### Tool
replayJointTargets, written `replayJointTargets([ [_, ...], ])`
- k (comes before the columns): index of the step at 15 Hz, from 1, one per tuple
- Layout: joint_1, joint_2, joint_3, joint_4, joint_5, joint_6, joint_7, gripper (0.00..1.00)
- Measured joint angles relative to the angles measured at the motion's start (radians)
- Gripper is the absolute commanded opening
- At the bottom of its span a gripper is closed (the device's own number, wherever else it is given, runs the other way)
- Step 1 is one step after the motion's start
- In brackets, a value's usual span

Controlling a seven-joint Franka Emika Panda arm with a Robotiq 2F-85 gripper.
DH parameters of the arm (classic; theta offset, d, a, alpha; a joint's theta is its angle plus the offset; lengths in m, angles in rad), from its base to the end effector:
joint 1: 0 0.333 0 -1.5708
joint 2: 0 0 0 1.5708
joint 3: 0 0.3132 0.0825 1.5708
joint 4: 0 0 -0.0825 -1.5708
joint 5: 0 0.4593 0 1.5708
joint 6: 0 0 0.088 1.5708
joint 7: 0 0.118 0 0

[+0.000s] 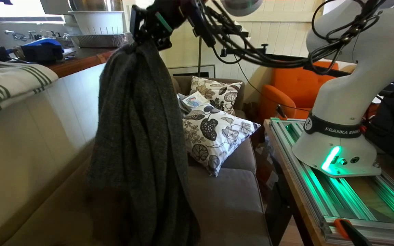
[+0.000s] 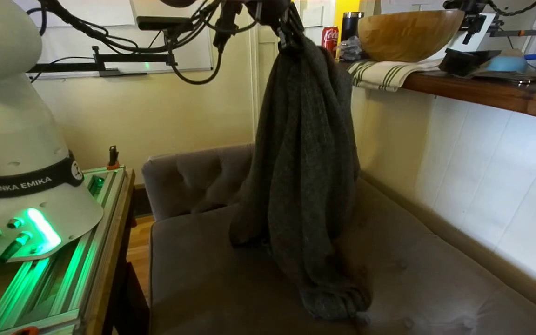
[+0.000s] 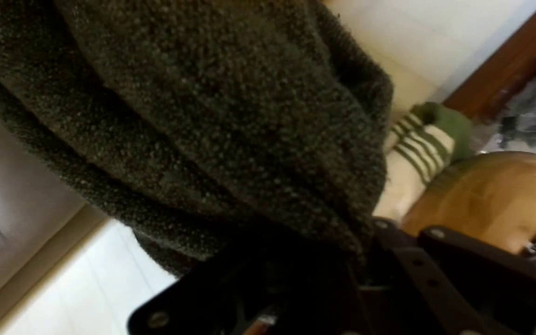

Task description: Fold the blanket

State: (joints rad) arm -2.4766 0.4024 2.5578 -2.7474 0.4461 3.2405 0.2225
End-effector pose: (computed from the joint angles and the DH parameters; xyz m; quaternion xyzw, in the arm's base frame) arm 0.4836 0.0120 0.3403 -0.8646 0.2969 -0.3365 0.2260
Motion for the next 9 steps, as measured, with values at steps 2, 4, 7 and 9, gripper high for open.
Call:
replayJointTargets([
  [2,0.004,-0.096,-0.038,0.001,0.000,-0.008,-0.001,0.03],
  [4,0.006,-0.194,-0.060,0.001,0.000,-0.031,0.000,0.03],
  [7,0.006,-0.339,-0.069,0.004,0.000,-0.096,0.012,0.03],
  [9,0.052,-0.427,-0.116,0.017,-0.007,-0.168,0.026,0.03],
])
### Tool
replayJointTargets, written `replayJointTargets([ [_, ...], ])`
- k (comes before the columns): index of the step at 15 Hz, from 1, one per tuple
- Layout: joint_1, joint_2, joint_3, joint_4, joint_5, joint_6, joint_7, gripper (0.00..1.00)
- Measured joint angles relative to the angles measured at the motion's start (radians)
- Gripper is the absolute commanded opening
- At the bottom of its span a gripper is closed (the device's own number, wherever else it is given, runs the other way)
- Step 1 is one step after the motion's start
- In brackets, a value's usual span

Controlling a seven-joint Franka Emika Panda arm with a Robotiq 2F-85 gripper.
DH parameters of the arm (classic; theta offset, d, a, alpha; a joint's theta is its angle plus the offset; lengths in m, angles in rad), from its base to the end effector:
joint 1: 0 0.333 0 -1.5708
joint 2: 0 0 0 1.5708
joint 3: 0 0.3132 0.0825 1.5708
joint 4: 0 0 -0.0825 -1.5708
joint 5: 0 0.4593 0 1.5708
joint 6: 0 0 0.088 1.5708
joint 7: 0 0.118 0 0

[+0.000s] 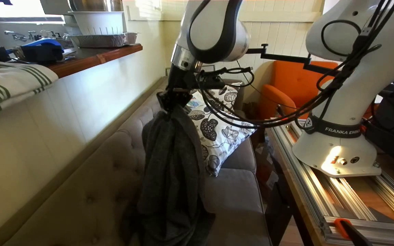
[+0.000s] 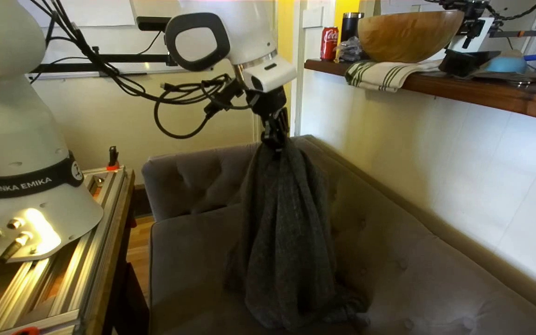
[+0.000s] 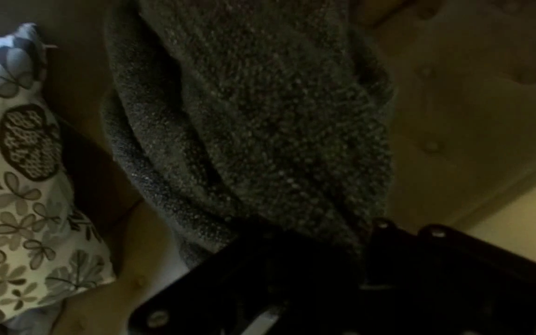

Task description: Fold the blanket

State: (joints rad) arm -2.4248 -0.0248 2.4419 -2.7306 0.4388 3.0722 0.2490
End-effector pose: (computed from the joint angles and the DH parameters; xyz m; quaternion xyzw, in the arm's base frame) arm 0.4546 -0.0287 0.1653 -0.9329 0.3206 -0.1515 0.0627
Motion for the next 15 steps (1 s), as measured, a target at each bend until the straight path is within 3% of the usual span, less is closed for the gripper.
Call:
replayJointTargets([
  [1,0.033,-0.041,-0.030,0.016,-0.002,-0.060,0.003,0.03],
  [3,0.031,-0.105,-0.012,0.061,0.006,-0.203,0.003,0.03],
  [7,-0.001,-0.240,0.091,0.193,0.099,-0.426,-0.026,0.03],
  [10,-0.033,-0.400,0.172,0.312,0.164,-0.435,-0.051,0.03],
  [13,-0.031,-0.579,0.171,0.439,0.279,-0.377,-0.147,0.03],
  [14,-0.031,-0.636,0.169,0.479,0.349,-0.352,-0.198,0.12],
  [15,-0.031,-0.690,0.165,0.521,0.425,-0.345,-0.250,0.12],
])
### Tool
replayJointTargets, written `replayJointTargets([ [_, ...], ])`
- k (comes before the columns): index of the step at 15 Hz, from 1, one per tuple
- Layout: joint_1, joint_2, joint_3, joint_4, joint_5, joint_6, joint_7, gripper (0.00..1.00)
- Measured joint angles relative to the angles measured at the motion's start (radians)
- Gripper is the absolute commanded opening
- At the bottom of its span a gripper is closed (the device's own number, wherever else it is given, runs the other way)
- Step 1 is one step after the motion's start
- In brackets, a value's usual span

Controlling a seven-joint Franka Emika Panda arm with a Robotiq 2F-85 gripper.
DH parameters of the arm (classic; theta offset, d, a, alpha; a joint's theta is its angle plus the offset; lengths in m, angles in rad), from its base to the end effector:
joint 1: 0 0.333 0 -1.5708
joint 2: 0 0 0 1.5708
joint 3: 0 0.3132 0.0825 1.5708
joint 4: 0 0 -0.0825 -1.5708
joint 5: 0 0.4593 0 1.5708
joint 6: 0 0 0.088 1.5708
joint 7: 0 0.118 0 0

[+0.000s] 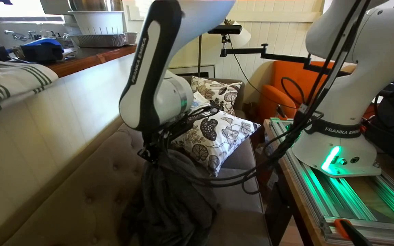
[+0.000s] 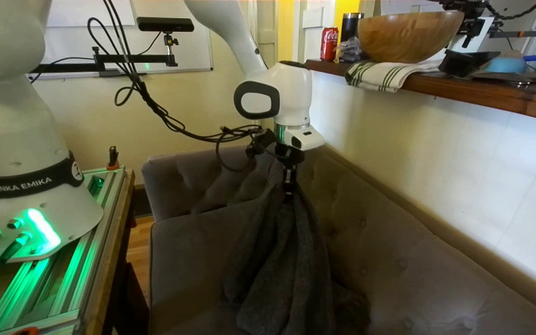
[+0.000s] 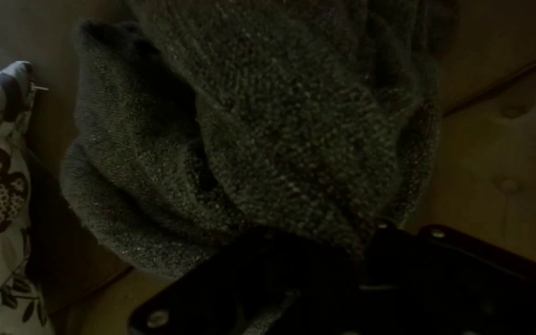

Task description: Fold the blanket

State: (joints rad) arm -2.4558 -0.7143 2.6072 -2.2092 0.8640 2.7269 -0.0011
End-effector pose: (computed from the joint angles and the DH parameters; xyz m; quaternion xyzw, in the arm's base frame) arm 0.5442 0.0038 0.0154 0.9624 -0.2713 0.0127 0.0092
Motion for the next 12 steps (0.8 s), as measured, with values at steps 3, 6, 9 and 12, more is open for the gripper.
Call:
replayJointTargets([
  [3,-0.002,-0.098,-0.006,0.083,0.078,0.000,-0.050,0.12],
  [6,0.003,-0.107,-0.011,0.094,0.078,-0.005,-0.050,0.03],
  [9,0.011,-0.124,-0.026,0.108,0.101,-0.024,-0.047,0.03],
  [12,0.002,-0.210,-0.031,0.171,0.183,-0.096,-0.048,0.03],
])
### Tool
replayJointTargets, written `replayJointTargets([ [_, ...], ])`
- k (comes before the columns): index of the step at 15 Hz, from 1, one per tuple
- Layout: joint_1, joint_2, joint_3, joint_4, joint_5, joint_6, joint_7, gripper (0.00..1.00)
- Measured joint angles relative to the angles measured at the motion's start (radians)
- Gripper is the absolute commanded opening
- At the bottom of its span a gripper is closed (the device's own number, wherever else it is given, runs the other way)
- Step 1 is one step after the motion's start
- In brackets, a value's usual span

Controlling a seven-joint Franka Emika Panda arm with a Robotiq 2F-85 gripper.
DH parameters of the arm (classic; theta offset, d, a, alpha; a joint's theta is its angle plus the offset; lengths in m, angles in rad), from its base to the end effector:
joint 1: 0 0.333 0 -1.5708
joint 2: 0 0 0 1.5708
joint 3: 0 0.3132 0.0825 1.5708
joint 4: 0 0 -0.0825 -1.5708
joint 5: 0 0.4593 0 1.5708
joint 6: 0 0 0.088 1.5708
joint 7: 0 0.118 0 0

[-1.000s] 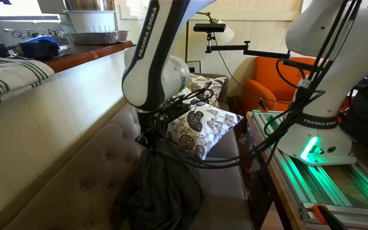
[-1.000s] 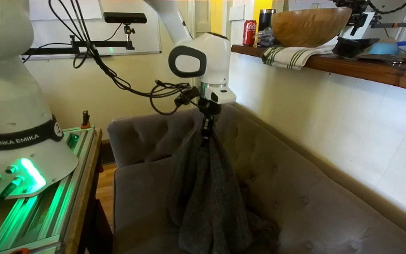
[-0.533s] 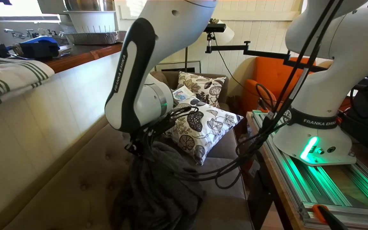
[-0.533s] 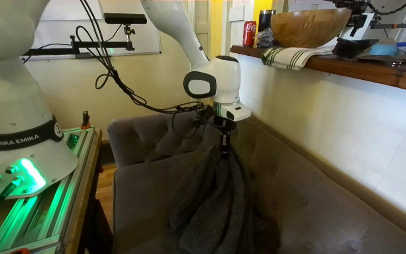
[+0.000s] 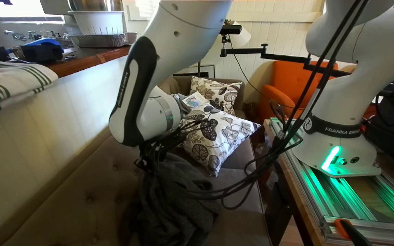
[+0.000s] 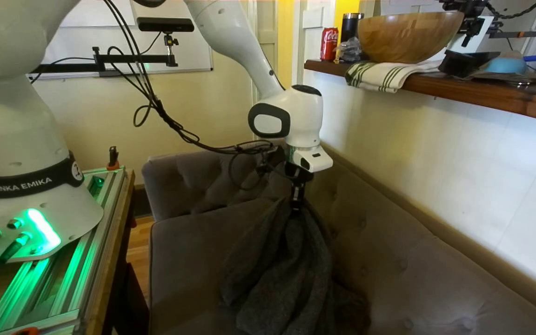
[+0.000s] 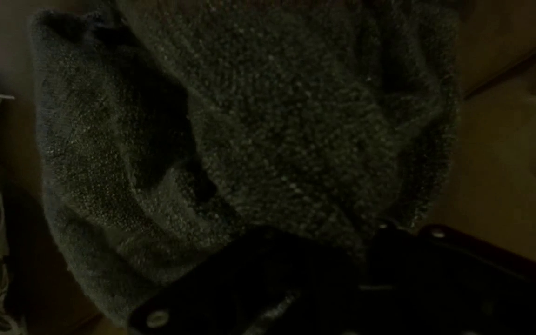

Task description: Fold the blanket

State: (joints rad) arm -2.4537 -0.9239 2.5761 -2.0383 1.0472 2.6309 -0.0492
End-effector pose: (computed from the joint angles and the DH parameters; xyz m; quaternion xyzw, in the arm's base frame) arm 0.5675 -0.0124 -0.0336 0.9525 -0.3046 -0.0026 0.0048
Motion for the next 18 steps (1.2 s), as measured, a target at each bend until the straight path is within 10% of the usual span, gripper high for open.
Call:
replayJointTargets([
  [11,-0.005,-0.466,-0.141,0.351,0.382,-0.419,-0.001,0.04],
  [12,-0.005,-0.498,-0.156,0.372,0.398,-0.455,0.005,0.37],
  [18,0.013,-0.547,-0.276,0.416,0.429,-0.543,0.027,0.73],
])
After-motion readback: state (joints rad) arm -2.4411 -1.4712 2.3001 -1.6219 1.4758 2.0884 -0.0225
